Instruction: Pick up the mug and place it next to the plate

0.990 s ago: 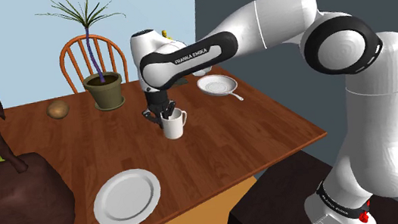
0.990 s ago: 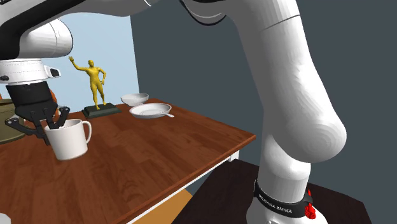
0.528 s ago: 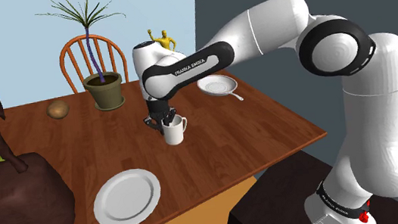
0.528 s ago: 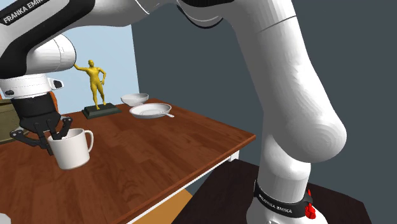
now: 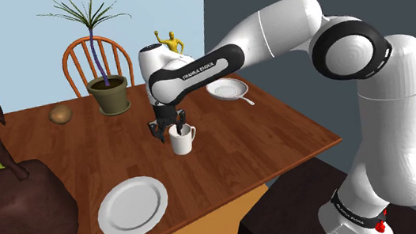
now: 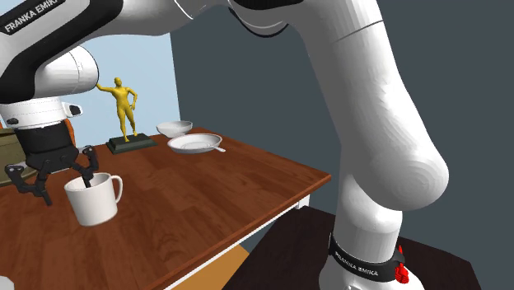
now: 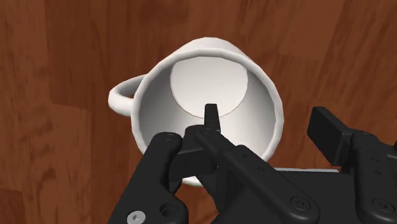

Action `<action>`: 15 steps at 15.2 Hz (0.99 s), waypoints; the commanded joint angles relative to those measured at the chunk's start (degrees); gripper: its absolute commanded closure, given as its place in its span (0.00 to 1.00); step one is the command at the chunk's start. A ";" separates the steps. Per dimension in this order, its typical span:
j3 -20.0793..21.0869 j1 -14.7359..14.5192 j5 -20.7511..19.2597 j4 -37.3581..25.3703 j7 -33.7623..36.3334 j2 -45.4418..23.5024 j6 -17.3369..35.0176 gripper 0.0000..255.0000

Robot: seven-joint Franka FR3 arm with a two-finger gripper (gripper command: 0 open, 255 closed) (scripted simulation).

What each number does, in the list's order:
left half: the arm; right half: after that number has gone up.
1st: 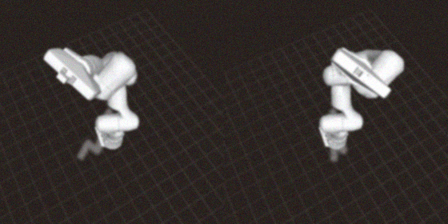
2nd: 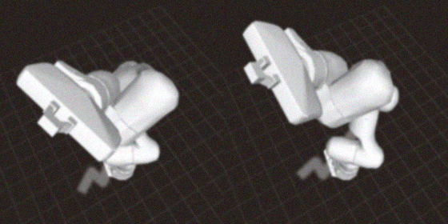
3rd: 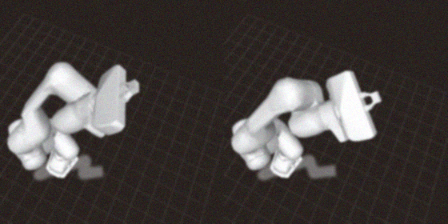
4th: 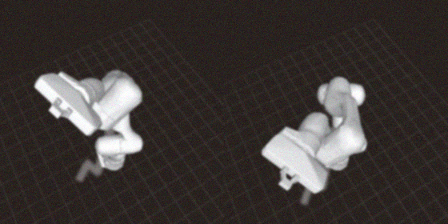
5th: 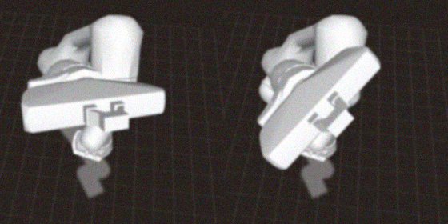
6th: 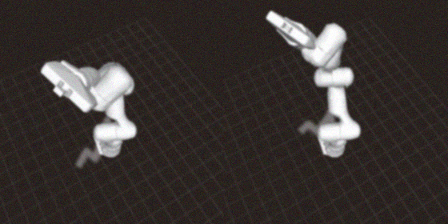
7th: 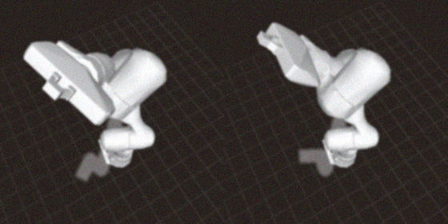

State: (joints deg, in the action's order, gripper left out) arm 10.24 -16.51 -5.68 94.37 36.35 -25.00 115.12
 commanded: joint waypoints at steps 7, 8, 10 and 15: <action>0.20 -0.06 0.39 -3.80 -0.27 1.41 -5.18 0.00; 0.25 -0.09 0.47 -4.95 -0.33 1.67 -6.58 0.00; 0.25 -0.09 0.47 -4.95 -0.34 1.67 -6.58 0.00; 0.25 -0.09 0.47 -4.95 -0.34 1.67 -6.58 0.00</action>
State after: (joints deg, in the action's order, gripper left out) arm 10.49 -16.60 -5.21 89.42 36.02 -23.34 108.55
